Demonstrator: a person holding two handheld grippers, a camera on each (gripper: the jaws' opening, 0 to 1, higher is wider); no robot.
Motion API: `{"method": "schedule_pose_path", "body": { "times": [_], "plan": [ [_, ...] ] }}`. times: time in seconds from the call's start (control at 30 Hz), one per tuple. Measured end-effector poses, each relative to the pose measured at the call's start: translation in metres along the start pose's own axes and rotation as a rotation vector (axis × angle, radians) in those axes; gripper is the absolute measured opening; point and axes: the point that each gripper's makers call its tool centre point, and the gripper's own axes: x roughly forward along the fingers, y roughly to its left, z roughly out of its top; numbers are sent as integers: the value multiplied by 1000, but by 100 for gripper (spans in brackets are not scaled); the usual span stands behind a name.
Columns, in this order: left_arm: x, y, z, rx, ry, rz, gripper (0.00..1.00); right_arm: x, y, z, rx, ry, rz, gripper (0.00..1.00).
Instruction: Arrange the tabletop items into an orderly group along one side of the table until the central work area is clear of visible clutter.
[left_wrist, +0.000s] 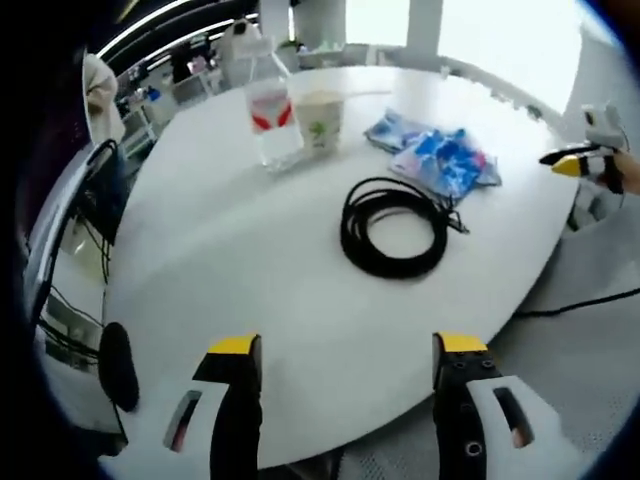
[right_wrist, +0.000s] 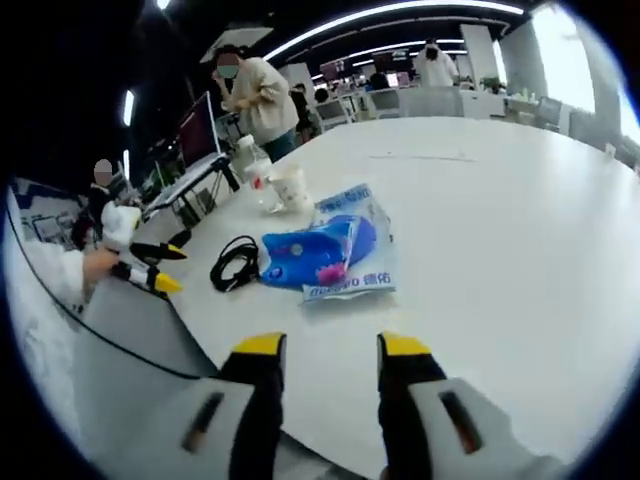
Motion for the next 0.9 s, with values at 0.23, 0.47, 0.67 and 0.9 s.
{"method": "schedule_pose_path", "body": {
  "times": [0.23, 0.47, 0.67, 0.9],
  "plan": [
    [-1, -8, 5, 23, -26, -29, 65, 1, -8, 1, 21, -8, -6, 34],
    [-1, -5, 8, 7, -41, -30, 64, 6, -3, -8, 64, 4, -13, 33],
    [-3, -3, 13, -13, -67, -29, 64, 5, -5, -4, 84, -6, -40, 33],
    [-8, 1, 31, -113, -130, -37, 63, 3, -9, 9, 92, -32, -69, 32]
  ]
}}
